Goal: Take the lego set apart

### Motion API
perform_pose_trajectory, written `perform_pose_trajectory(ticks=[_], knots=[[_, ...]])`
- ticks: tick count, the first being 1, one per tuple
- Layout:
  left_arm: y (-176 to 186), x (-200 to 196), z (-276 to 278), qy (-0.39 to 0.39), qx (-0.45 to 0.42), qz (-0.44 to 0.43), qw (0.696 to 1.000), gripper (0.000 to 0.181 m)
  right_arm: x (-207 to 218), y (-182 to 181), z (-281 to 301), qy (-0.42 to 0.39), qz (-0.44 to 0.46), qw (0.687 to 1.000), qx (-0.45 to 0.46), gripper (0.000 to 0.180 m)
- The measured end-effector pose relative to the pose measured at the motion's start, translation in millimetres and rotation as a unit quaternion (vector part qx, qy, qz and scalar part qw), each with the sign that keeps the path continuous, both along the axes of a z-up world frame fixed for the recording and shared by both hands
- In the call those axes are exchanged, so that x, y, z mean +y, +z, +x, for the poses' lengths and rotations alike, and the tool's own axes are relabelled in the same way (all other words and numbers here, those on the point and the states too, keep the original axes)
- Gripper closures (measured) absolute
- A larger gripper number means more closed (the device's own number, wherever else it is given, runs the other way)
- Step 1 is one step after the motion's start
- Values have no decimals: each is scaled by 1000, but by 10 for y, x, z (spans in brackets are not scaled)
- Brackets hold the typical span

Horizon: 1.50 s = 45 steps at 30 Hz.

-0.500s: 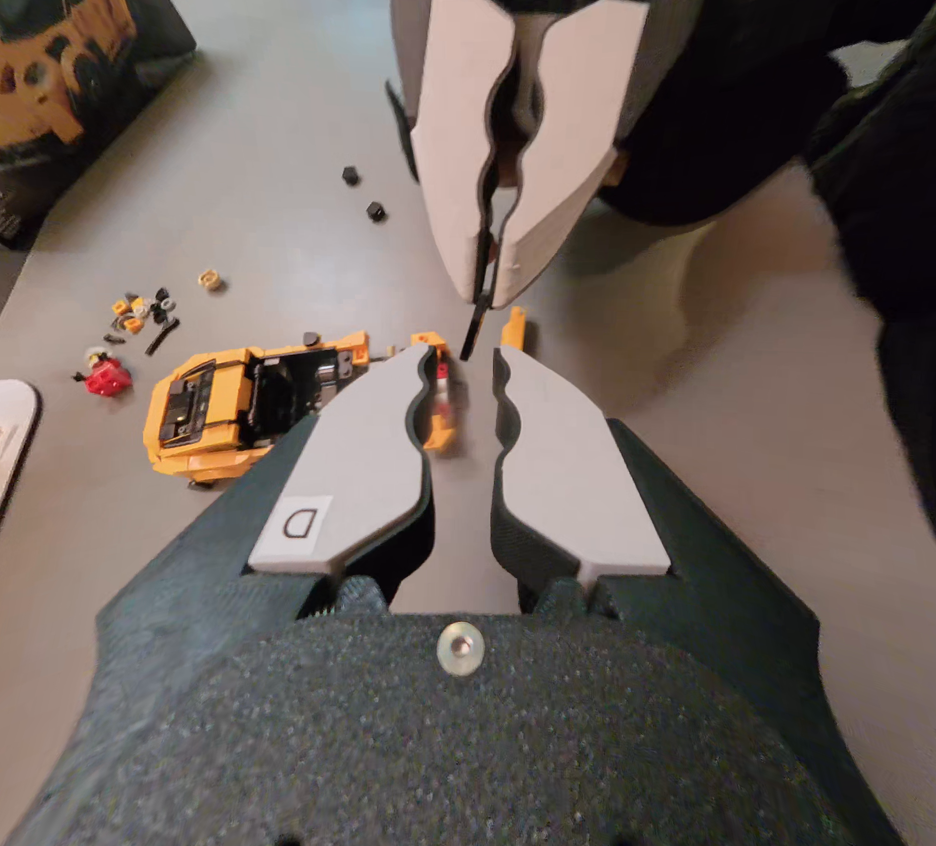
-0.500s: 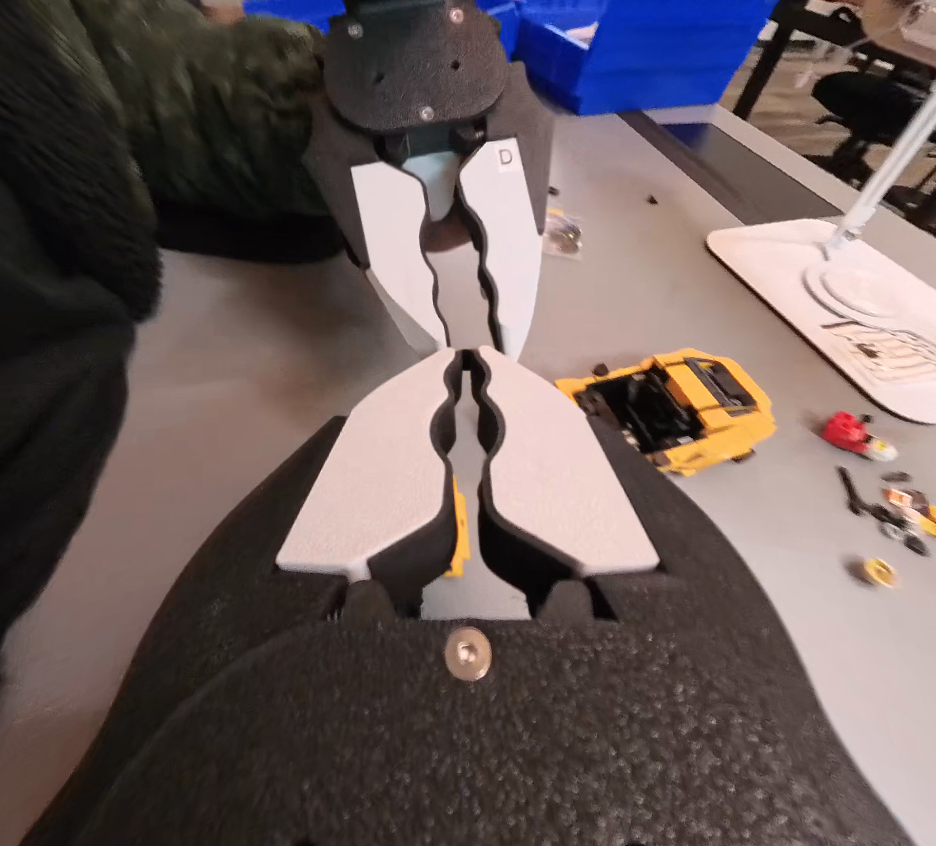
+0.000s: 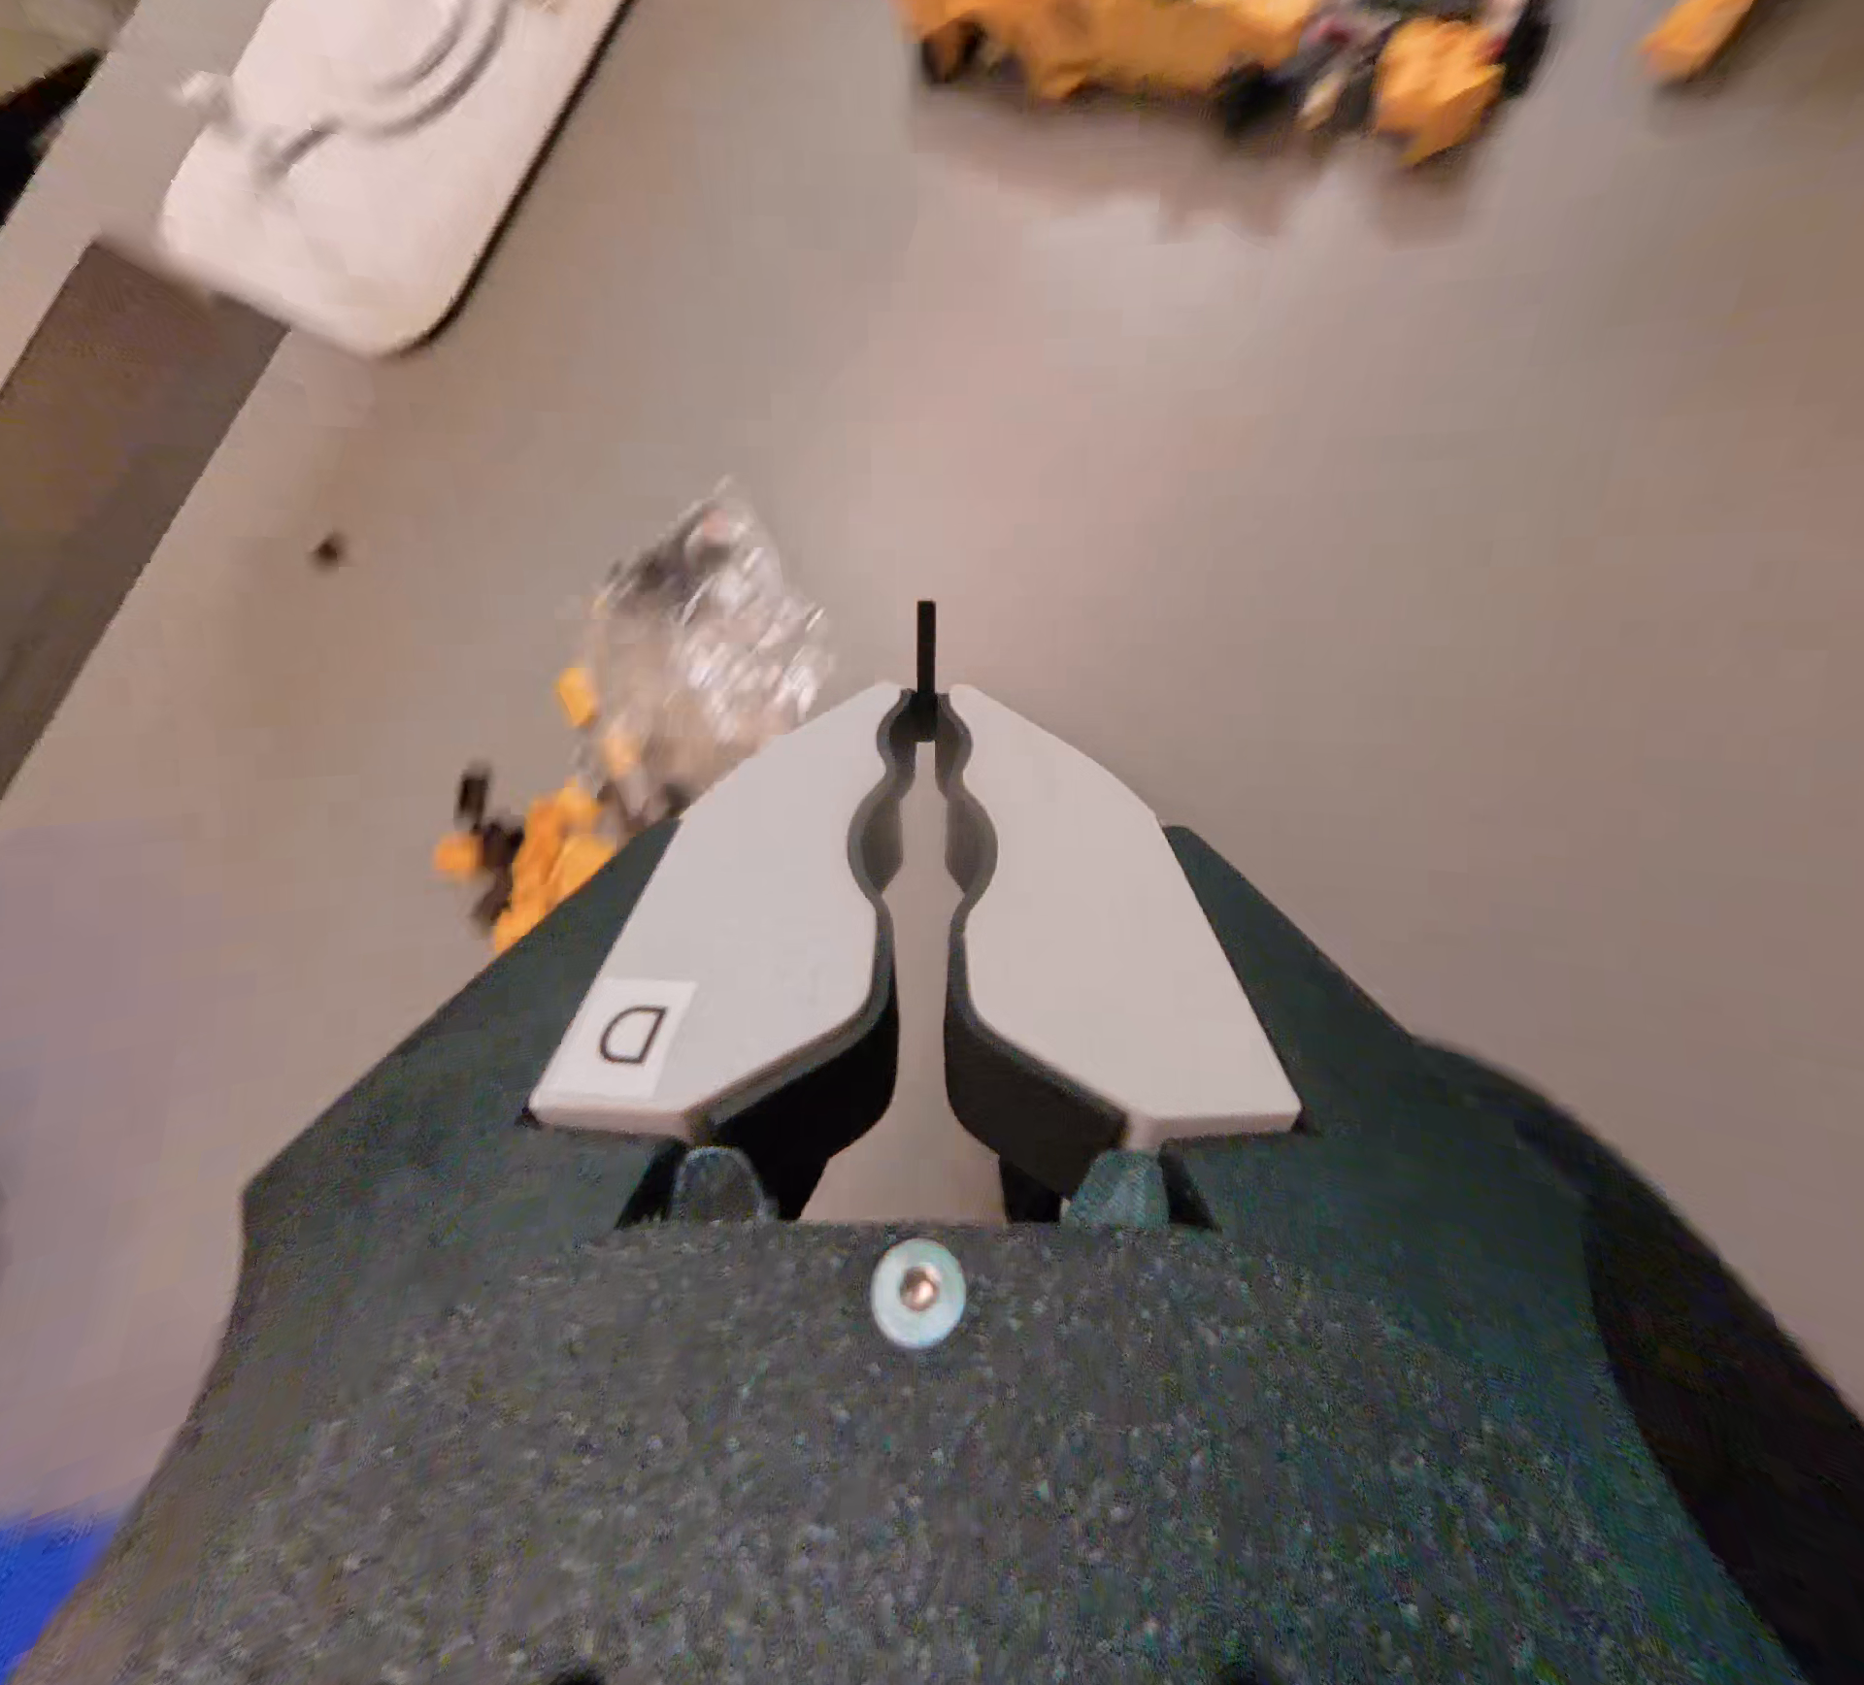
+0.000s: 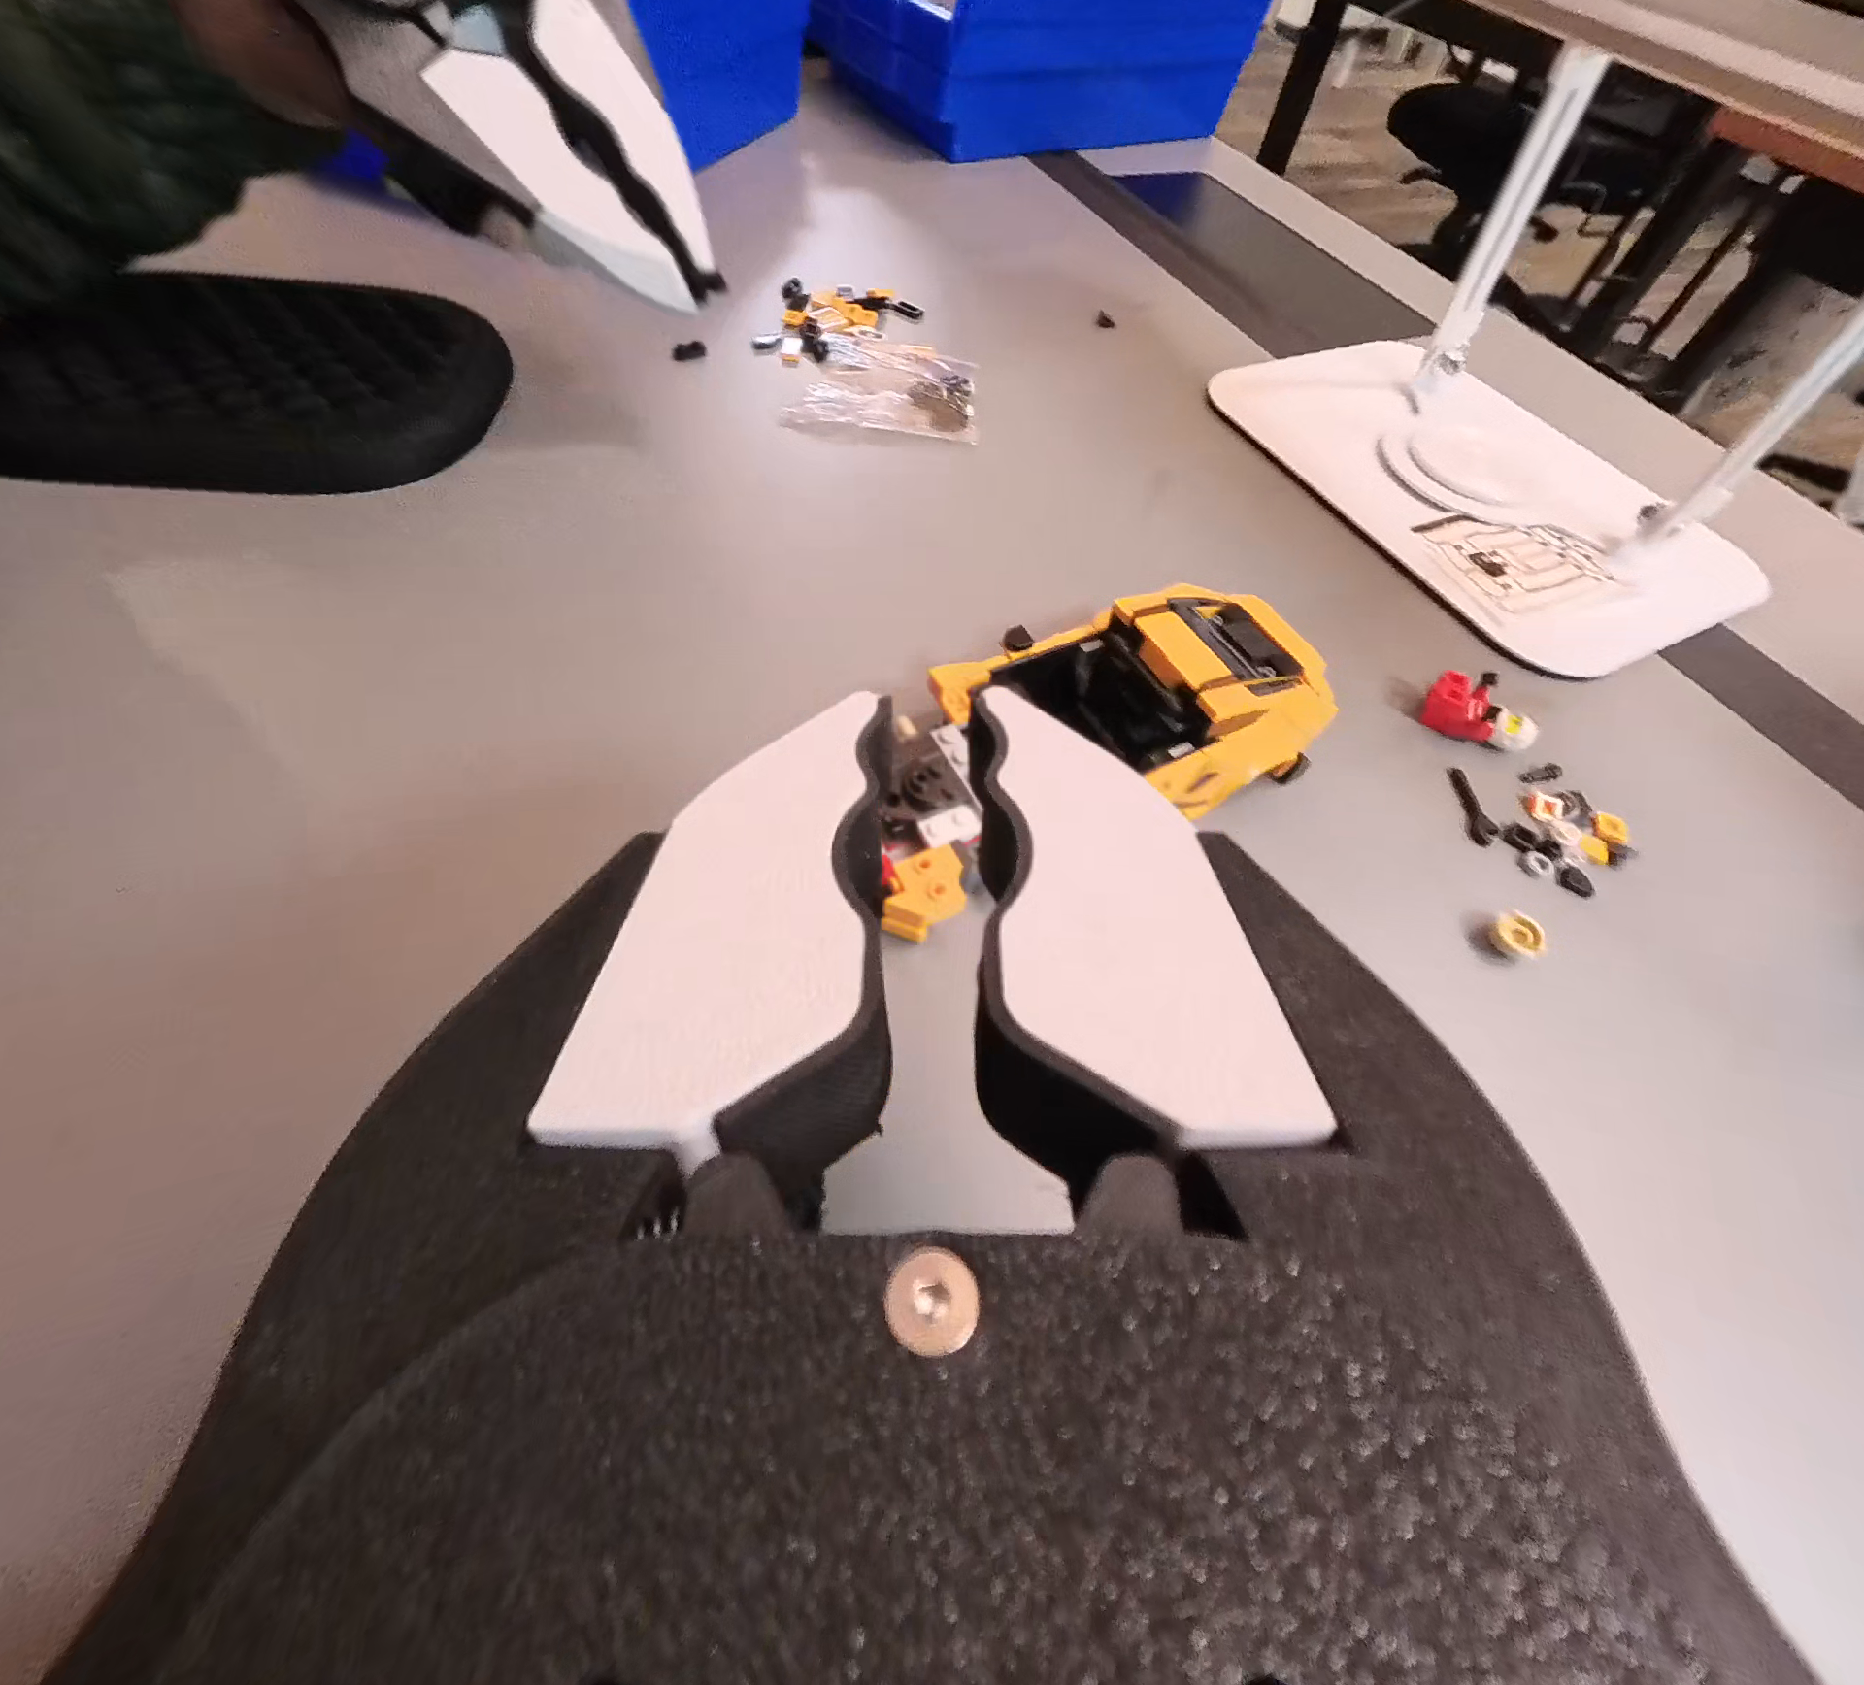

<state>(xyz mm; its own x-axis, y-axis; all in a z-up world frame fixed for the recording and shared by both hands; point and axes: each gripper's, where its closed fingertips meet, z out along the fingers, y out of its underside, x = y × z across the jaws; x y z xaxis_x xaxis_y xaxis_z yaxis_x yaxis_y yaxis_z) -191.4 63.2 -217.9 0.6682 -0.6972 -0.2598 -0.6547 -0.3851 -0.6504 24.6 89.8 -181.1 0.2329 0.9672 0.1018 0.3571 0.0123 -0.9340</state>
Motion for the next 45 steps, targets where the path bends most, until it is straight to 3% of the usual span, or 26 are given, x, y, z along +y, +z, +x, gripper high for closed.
perform_pose_trajectory(ticks=[5,10,15,20,26,29,32,35,37,42,45], knots=[[86,-223,-846,130,39,4,991,178,75,-54,53,-17,7,1000,-10,166],[439,-593,-1452,213,74,36,974,177,79,-108,53,-19,10,1000,-17,166],[534,-866,-1949,272,102,35,956,178,87,-140,42,-20,7,1000,-21,166],[494,-710,-1674,230,83,42,969,177,89,-180,21,-22,11,999,-32,167],[331,-463,-1601,208,152,67,964,178,93,-200,32,-28,21,999,-36,168],[416,-439,-1689,203,216,117,948,178,109,-210,35,-29,17,999,-35,168],[730,-457,-1774,192,290,230,909,177,118,-237,33,-29,17,999,-37,168],[1171,-554,-1766,155,393,391,818,178,121,-250,26,-28,18,999,-38,168],[1240,-601,-1754,139,432,422,785,178,122,-264,23,-28,17,999,-40,168],[1199,-641,-1926,157,435,406,788,178,126,-294,21,-29,18,998,-47,168],[1006,-670,-2241,199,424,322,823,178,127,-309,20,-29,14,998,-49,168]])
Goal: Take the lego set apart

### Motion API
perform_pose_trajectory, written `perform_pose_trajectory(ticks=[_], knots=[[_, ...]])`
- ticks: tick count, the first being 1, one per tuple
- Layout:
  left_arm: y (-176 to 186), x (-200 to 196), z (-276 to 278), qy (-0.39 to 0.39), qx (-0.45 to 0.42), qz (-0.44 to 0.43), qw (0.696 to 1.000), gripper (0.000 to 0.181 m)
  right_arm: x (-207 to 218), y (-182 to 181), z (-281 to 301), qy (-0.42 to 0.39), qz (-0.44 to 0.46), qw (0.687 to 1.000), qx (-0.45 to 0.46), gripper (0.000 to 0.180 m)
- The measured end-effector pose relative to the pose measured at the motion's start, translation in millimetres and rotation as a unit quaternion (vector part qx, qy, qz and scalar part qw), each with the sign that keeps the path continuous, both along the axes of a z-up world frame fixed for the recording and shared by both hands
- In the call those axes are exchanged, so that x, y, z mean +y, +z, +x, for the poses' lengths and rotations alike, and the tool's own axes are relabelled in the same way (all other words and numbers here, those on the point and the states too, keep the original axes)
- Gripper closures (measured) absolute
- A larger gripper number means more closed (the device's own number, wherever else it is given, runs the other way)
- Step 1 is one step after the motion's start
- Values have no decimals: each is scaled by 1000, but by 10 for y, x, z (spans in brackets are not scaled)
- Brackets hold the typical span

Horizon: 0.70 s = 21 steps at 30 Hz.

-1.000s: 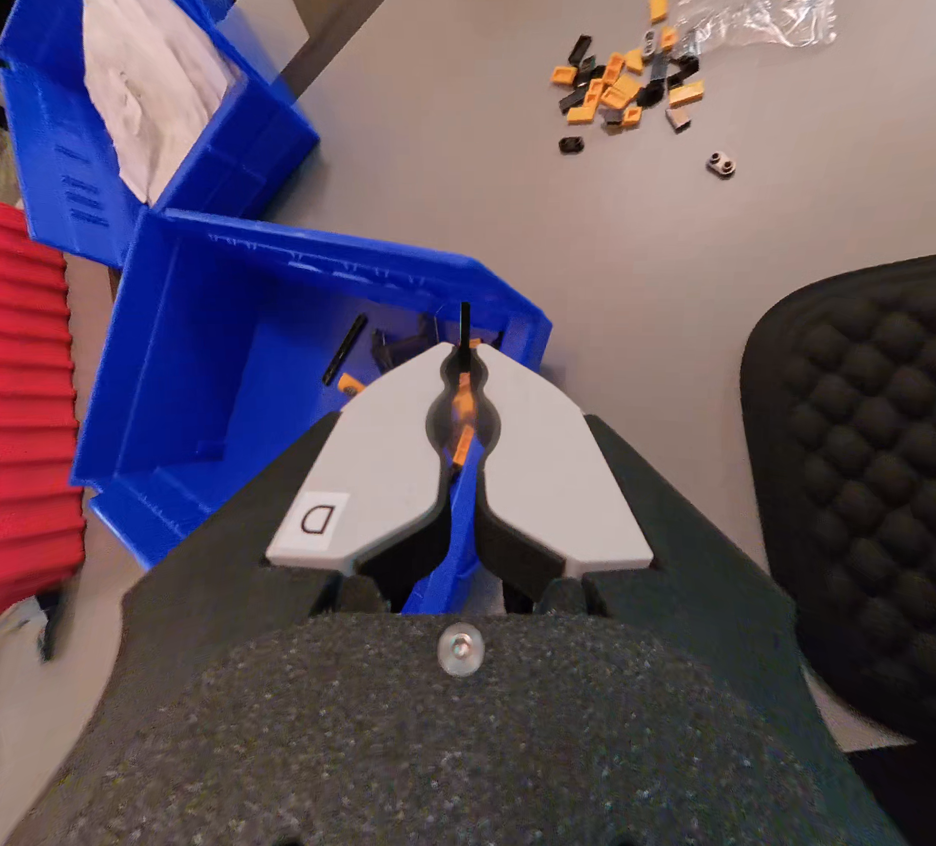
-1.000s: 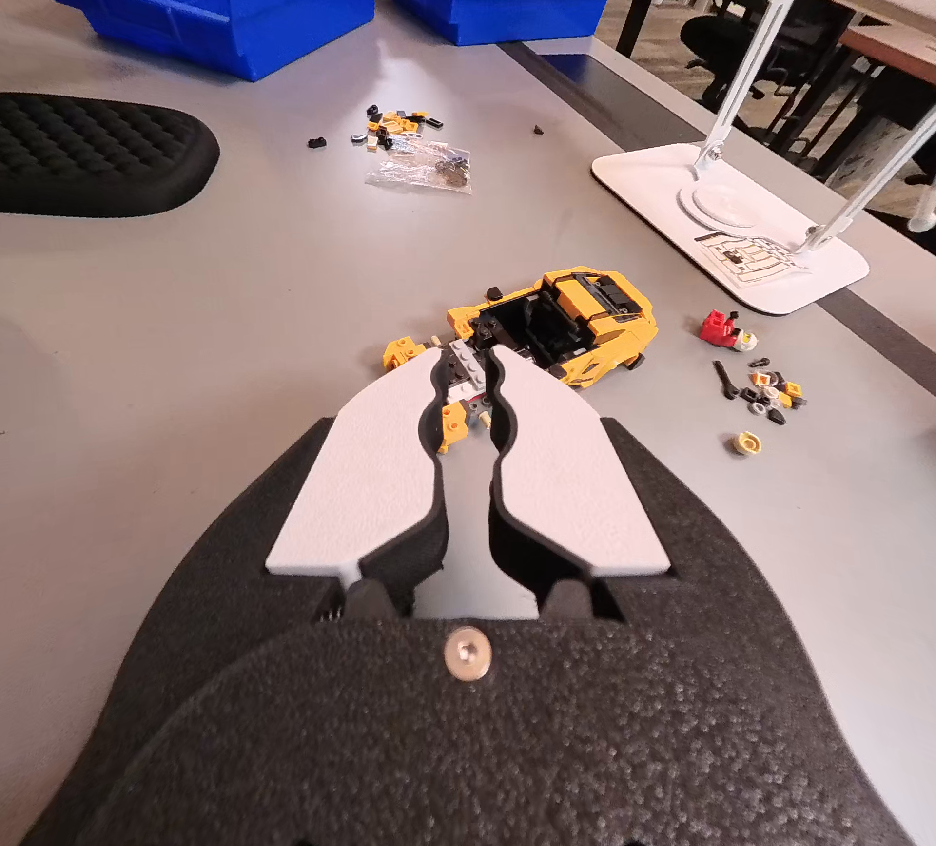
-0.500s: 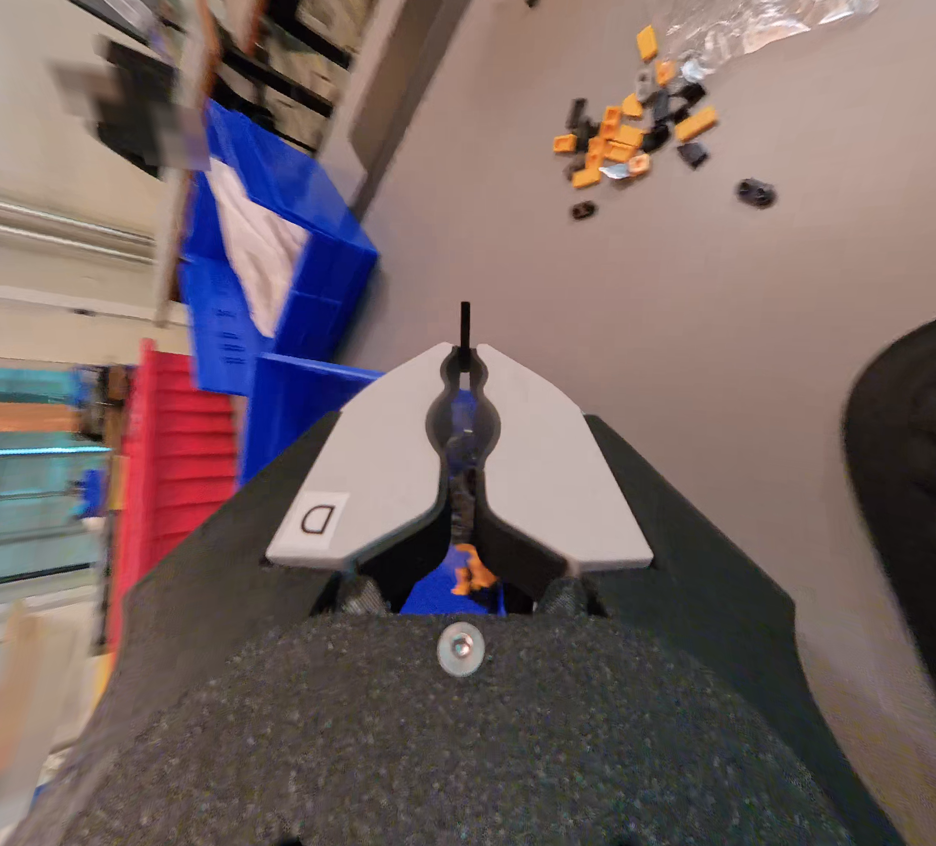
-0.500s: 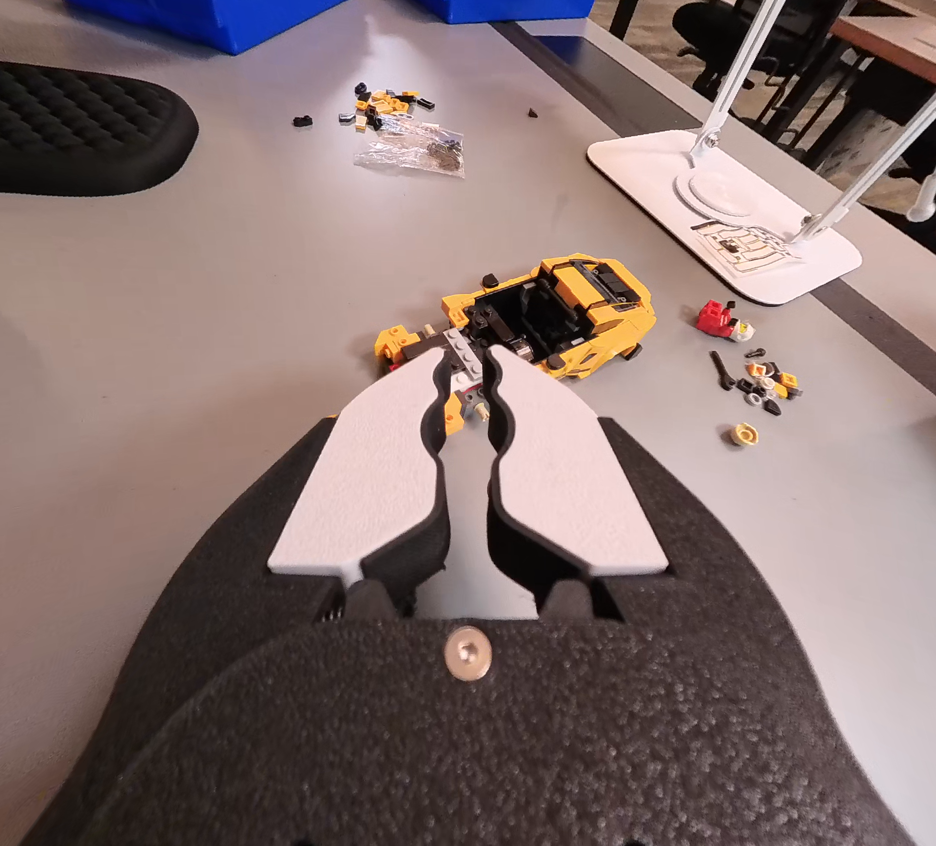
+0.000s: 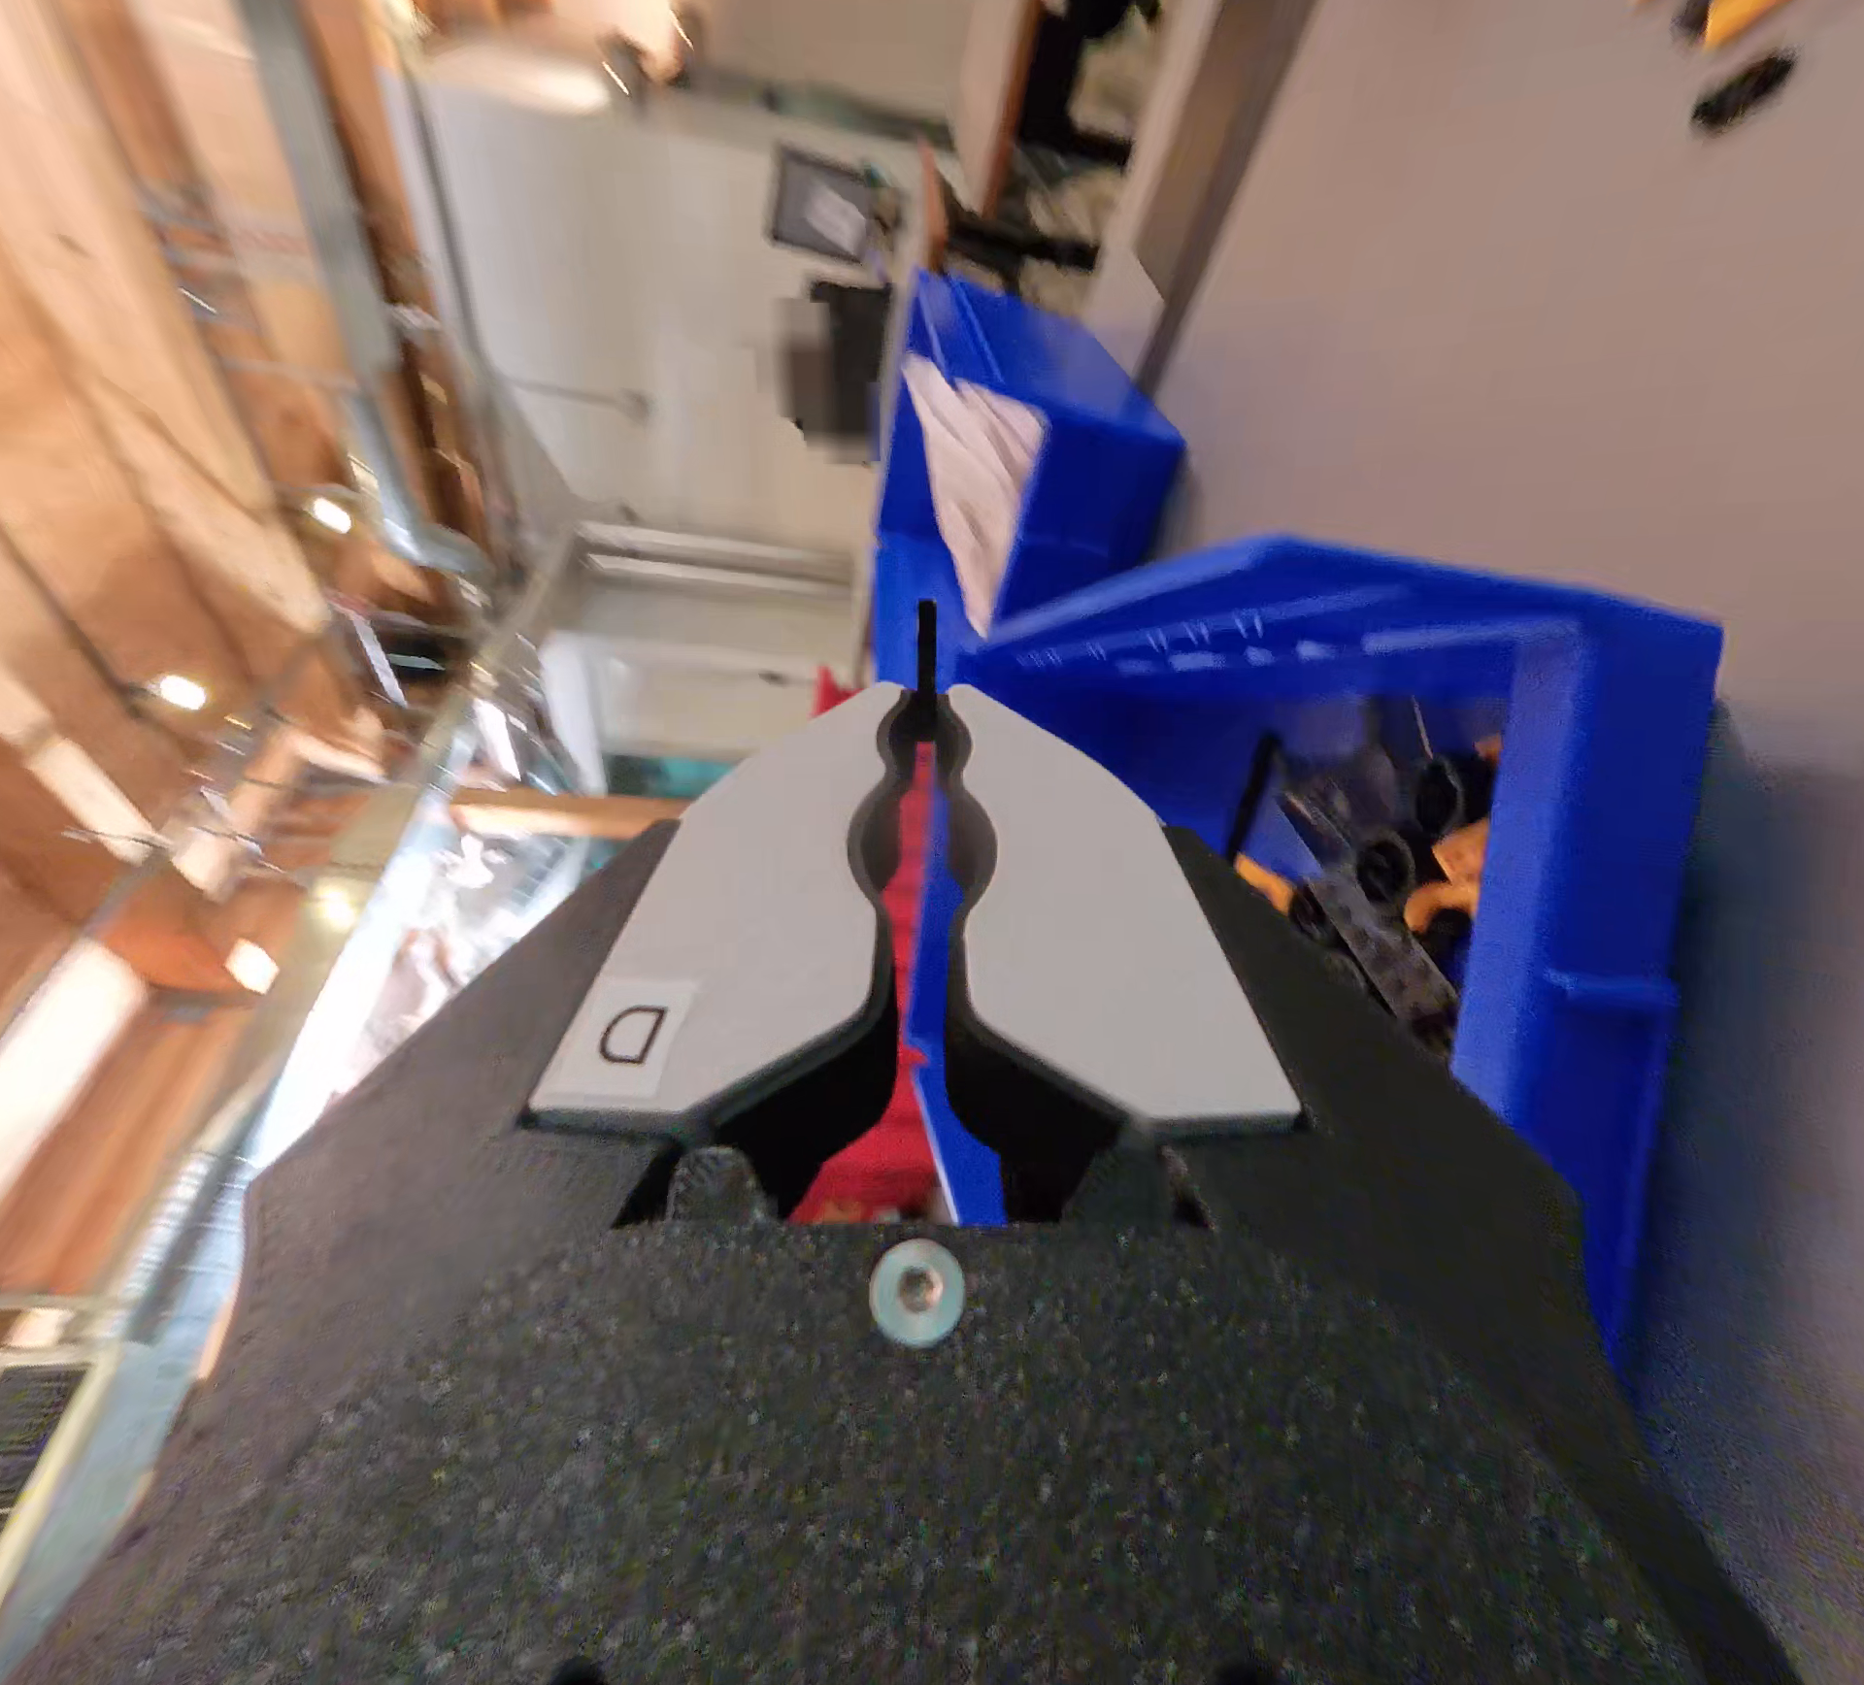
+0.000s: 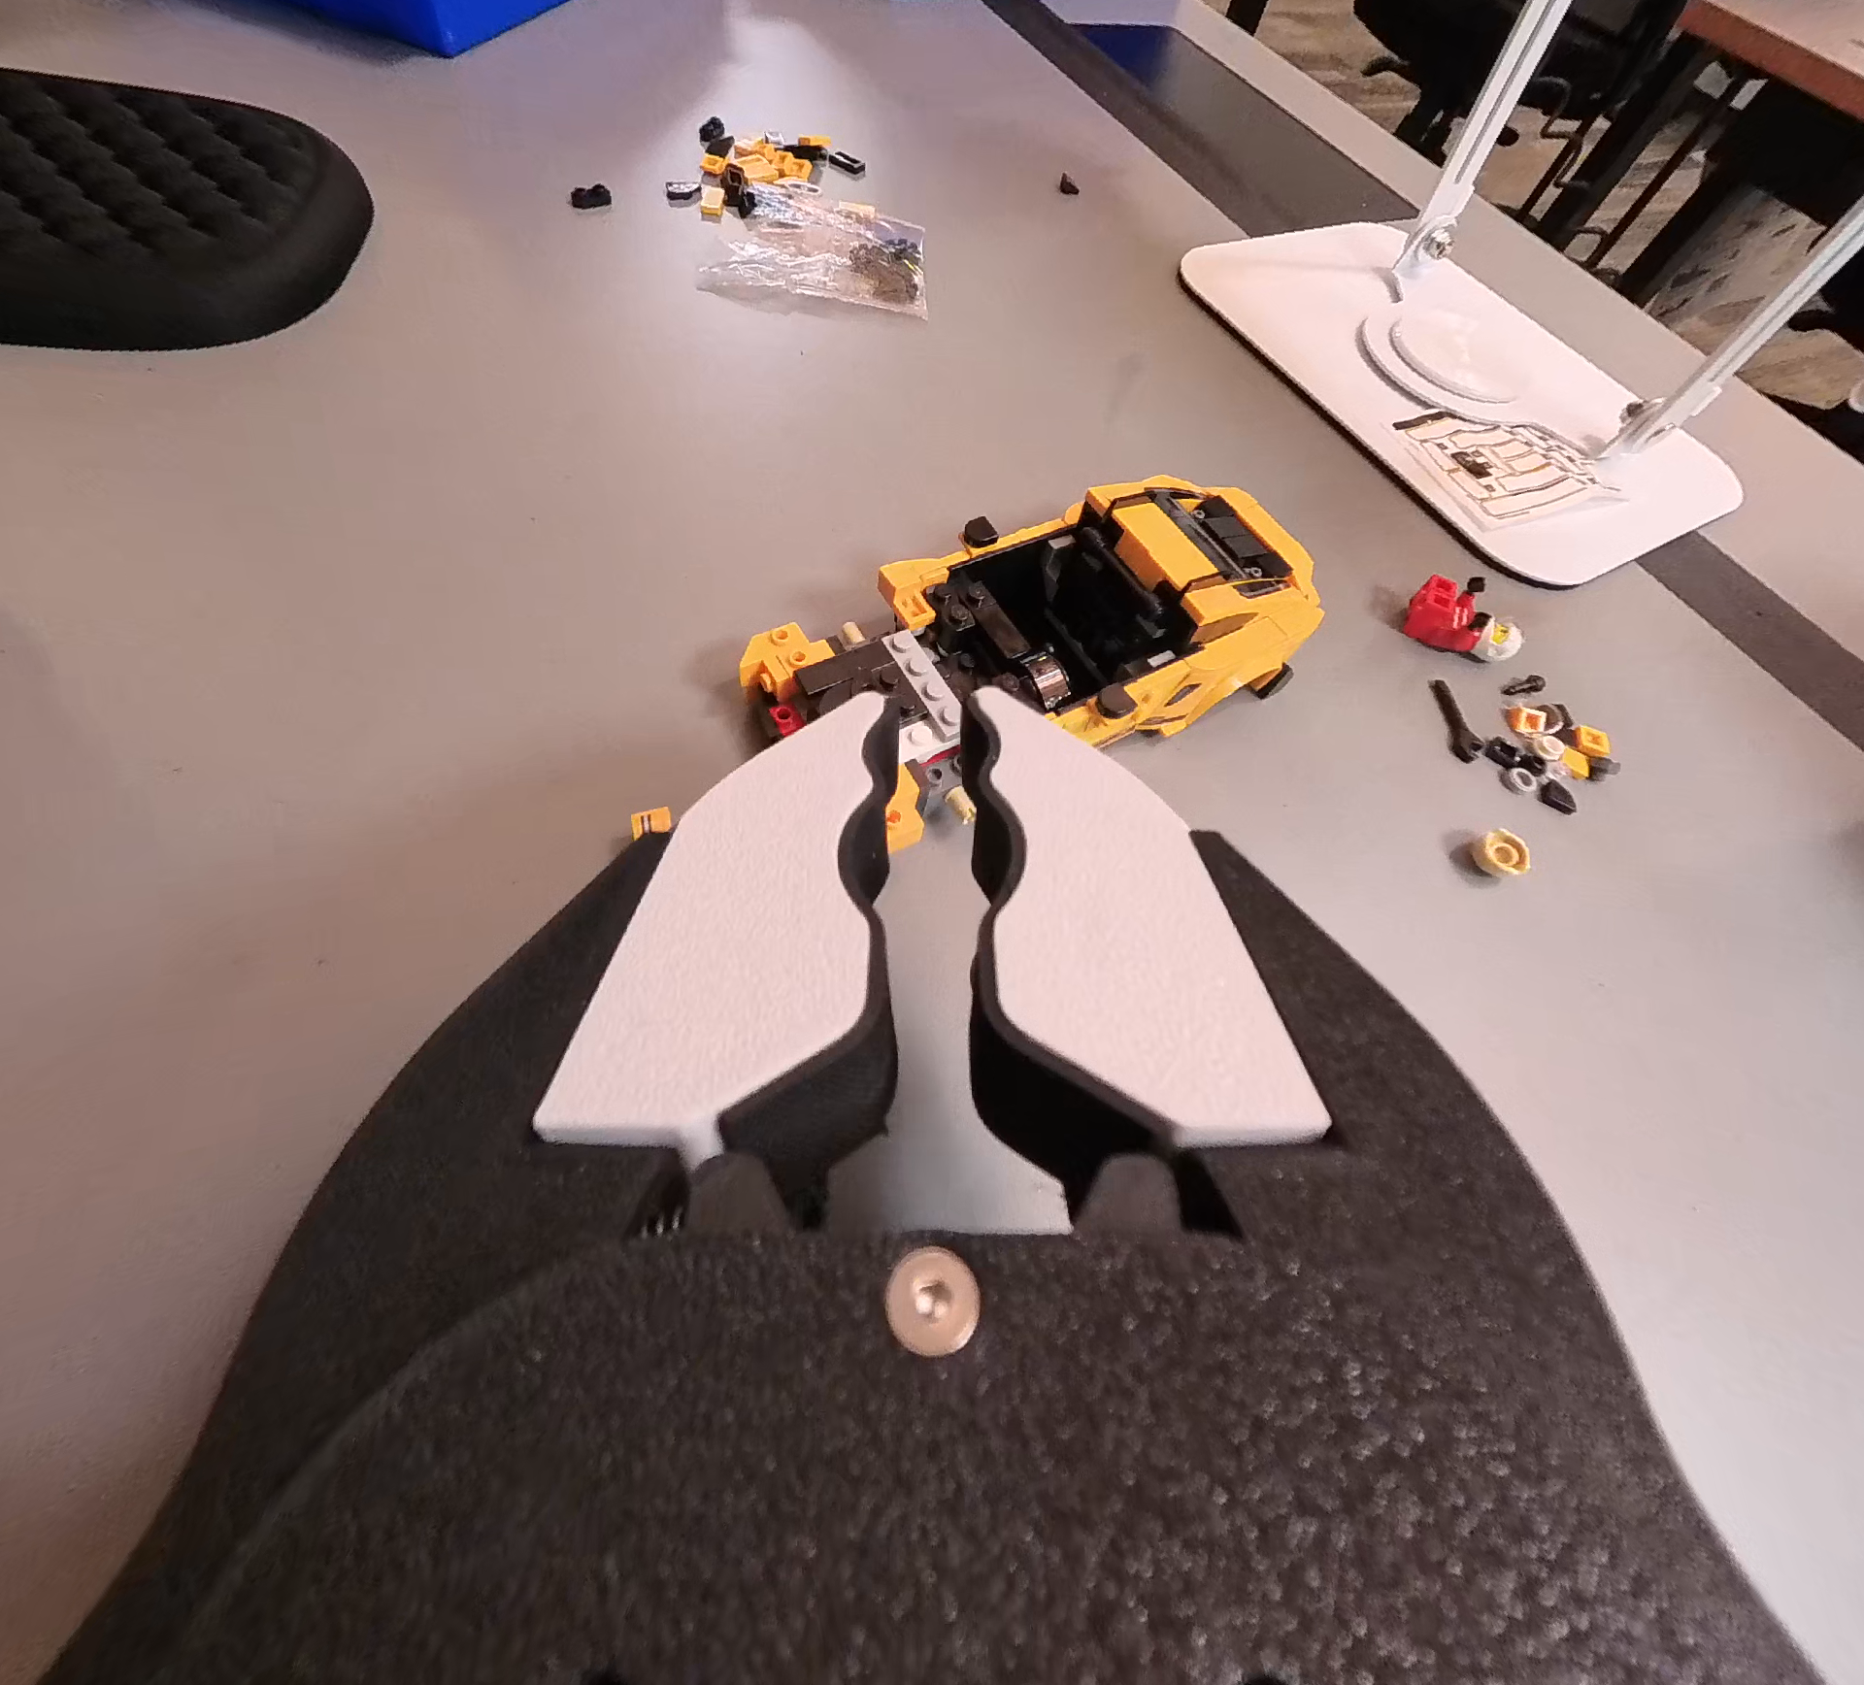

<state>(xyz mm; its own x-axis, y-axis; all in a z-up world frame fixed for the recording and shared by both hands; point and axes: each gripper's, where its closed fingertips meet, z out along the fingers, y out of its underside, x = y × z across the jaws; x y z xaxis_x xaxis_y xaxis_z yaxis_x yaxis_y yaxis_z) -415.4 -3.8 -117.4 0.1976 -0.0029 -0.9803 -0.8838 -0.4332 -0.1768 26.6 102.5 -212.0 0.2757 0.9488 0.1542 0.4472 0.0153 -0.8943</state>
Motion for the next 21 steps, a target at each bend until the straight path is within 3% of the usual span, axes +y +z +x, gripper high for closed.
perform_pose_trajectory(ticks=[5,9,10,15,18,21], knots=[[-516,-114,-455,92,-172,-121,973,176,-13,-27,-8,4,-2,1000,-6,168],[-765,-184,-644,149,-268,-155,939,139,-13,-24,-3,3,-1,1000,-6,169],[-802,-190,-655,152,-285,-157,933,138,-14,-21,-1,3,-1,1000,-6,169],[-714,-181,-634,138,-330,-120,926,132,-12,-24,3,2,-1,1000,-7,169],[-498,-107,-480,98,-368,-71,922,143,-17,-20,2,3,1,1000,-7,169],[-257,71,8,0,-421,-40,906,159,-8,-3,9,1,2,1000,-5,169]])
